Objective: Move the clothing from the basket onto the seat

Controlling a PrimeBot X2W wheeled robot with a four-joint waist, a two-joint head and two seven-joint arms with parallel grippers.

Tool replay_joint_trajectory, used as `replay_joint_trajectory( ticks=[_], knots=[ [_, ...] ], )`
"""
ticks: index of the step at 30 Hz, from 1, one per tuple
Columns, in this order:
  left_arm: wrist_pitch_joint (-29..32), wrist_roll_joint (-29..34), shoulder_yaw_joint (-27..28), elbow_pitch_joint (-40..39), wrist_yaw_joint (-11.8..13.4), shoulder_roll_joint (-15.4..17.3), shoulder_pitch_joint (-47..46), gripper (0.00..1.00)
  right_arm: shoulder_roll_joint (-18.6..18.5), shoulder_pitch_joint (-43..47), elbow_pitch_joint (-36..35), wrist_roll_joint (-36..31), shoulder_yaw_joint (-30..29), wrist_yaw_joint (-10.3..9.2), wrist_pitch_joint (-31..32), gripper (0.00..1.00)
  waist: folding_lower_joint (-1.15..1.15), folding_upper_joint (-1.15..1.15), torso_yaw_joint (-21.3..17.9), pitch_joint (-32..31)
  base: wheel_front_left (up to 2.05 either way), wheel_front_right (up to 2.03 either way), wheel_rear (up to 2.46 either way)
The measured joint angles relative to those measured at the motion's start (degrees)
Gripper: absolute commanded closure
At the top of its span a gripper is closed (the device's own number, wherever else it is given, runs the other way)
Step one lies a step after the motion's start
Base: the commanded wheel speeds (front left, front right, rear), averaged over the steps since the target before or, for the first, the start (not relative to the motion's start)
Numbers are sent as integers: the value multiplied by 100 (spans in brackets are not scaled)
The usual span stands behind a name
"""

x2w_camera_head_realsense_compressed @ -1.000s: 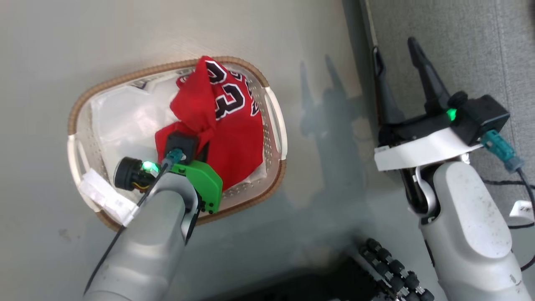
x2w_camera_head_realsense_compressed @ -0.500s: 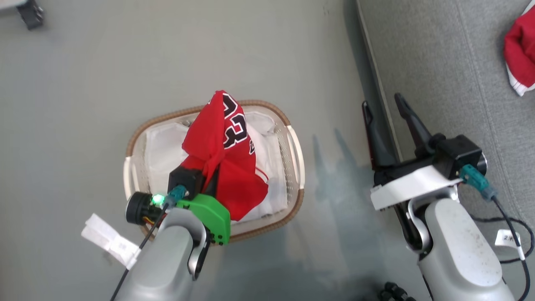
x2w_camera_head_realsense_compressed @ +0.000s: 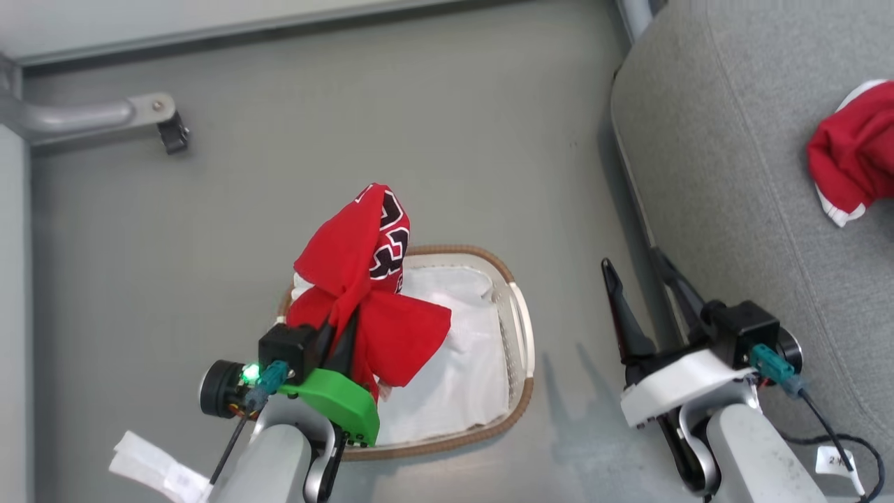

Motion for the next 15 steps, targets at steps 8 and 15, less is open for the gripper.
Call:
replay_joint_trajectory(
  ticks=[8,15],
  knots=[
    [0,37,258,-737,-149,1,357,100,1,509,123,-43,48,0,0,0,0,0,186,-674,0,0,0],
    [1,231,311,-1289,-219,1,441,100,0,758,165,-38,83,0,0,0,0,0,283,-1142,0,0,0]
  ],
)
